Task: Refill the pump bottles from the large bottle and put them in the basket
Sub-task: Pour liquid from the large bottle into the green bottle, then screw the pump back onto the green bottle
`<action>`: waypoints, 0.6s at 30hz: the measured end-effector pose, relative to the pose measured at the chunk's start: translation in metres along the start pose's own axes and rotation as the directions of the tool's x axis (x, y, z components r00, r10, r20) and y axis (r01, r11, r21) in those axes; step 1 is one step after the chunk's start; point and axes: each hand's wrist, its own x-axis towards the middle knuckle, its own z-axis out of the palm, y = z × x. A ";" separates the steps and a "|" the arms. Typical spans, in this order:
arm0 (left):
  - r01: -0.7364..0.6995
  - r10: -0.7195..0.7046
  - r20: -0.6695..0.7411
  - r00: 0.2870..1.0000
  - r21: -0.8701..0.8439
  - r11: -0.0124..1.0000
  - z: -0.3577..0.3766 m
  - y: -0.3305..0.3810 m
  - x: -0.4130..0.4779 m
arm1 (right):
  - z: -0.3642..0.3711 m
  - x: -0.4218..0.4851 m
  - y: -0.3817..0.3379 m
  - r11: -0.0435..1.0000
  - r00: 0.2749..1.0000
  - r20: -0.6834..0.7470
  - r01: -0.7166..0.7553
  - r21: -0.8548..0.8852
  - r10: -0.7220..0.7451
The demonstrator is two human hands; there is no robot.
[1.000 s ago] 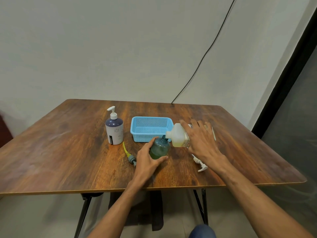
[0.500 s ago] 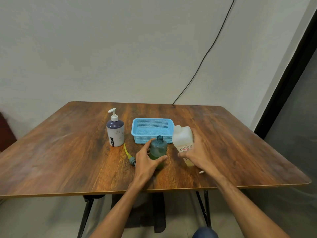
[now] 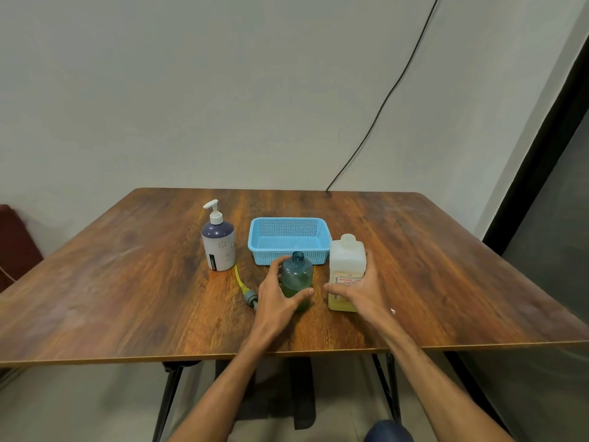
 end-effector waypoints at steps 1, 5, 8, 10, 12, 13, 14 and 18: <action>0.000 0.000 0.001 1.000 0.002 1.000 0.000 0.000 0.000 | 0.000 0.000 0.001 1.000 1.000 0.005 -0.004 0.009 0.004; 0.017 -0.017 0.013 1.000 0.009 1.000 0.001 0.000 -0.001 | -0.003 -0.001 0.004 0.999 1.000 0.019 -0.017 0.041 0.017; 0.023 -0.023 0.015 1.000 0.022 0.999 0.000 0.000 0.000 | -0.004 -0.002 0.004 0.998 0.999 0.024 -0.022 0.055 0.021; 0.030 -0.030 0.015 0.999 0.024 0.999 -0.001 0.001 -0.001 | -0.005 -0.003 0.003 0.997 0.999 0.029 -0.021 0.072 0.019; 0.035 -0.035 0.019 0.999 0.024 0.999 -0.001 0.003 -0.002 | -0.006 -0.004 0.005 0.996 0.999 0.034 -0.019 0.084 0.017; 0.035 -0.035 0.021 0.999 0.025 0.999 -0.001 0.004 -0.002 | -0.007 -0.004 0.005 0.996 0.999 0.040 -0.021 0.089 0.017; 0.035 -0.036 0.024 0.999 0.026 0.999 -0.001 0.005 -0.003 | -0.007 -0.004 0.006 0.996 0.999 0.044 -0.023 0.089 0.019; 0.039 -0.039 0.035 0.999 0.016 0.999 -0.004 0.007 -0.004 | -0.007 -0.004 0.009 0.995 0.998 0.051 -0.043 0.091 0.038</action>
